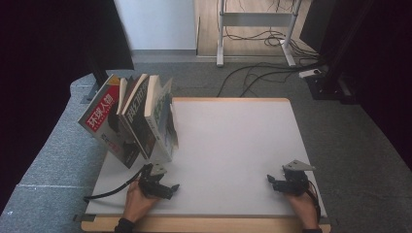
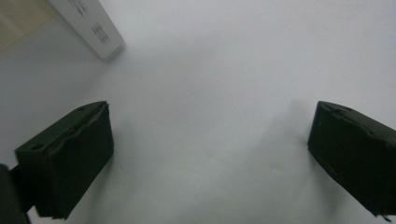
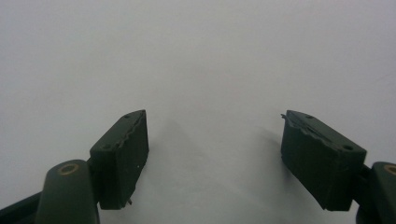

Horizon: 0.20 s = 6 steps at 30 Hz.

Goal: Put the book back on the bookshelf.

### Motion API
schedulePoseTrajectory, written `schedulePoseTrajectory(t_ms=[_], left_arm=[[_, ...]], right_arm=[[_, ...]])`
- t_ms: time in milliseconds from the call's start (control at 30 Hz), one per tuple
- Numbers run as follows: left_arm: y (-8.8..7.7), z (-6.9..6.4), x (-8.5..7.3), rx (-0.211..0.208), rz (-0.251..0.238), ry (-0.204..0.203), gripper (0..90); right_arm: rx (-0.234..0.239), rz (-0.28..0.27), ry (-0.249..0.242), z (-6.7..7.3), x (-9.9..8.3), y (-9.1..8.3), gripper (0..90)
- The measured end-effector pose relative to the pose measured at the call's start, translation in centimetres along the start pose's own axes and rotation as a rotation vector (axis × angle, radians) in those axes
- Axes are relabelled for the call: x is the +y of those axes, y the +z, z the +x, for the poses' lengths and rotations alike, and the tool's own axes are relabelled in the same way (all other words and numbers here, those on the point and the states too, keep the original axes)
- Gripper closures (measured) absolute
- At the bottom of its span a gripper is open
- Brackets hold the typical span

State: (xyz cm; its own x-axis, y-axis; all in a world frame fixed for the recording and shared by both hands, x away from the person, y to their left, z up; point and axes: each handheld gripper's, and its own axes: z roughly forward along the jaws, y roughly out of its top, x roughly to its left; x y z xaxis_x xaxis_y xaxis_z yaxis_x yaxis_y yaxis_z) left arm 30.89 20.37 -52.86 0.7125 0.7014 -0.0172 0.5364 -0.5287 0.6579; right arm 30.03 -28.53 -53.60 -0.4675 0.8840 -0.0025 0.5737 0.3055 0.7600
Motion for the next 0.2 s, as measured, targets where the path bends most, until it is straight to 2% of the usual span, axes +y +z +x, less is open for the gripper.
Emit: schedulePoseTrajectory(t_ms=[33, 200], left_arm=[[0.03, -0.12, 0.01, 0.006, 0.004, 0.011, 0.0], [0.05, -0.15, -0.04, 0.005, 0.0, 0.007, 0.0]], right_arm=[[0.0, 0.0, -0.001, 0.02, 0.0, 0.0, 23.1], [0.001, 0.0, 0.0, 0.02, -0.04, -0.02, 23.0]])
